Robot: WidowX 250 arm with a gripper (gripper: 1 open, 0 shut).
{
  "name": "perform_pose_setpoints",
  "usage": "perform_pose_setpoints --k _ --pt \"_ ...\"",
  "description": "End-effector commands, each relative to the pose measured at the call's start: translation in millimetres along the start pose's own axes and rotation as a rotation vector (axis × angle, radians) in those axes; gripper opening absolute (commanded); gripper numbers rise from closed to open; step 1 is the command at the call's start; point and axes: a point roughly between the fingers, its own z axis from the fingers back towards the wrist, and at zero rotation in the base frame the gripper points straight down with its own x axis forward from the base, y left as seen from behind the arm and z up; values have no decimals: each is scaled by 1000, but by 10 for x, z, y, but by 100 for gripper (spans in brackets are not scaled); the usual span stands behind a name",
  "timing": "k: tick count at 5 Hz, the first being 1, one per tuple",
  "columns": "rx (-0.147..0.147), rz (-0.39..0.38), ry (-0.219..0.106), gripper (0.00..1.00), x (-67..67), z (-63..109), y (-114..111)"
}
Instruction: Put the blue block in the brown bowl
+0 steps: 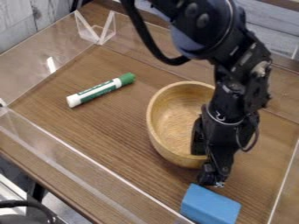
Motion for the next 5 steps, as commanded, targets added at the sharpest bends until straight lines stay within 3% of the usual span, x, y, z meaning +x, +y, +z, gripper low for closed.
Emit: perform_pose_setpoints --k 1,5 --pt "3 -13 -8 100 24 -6 -39" --pt "0 -11 -29 100 40 4 -153"
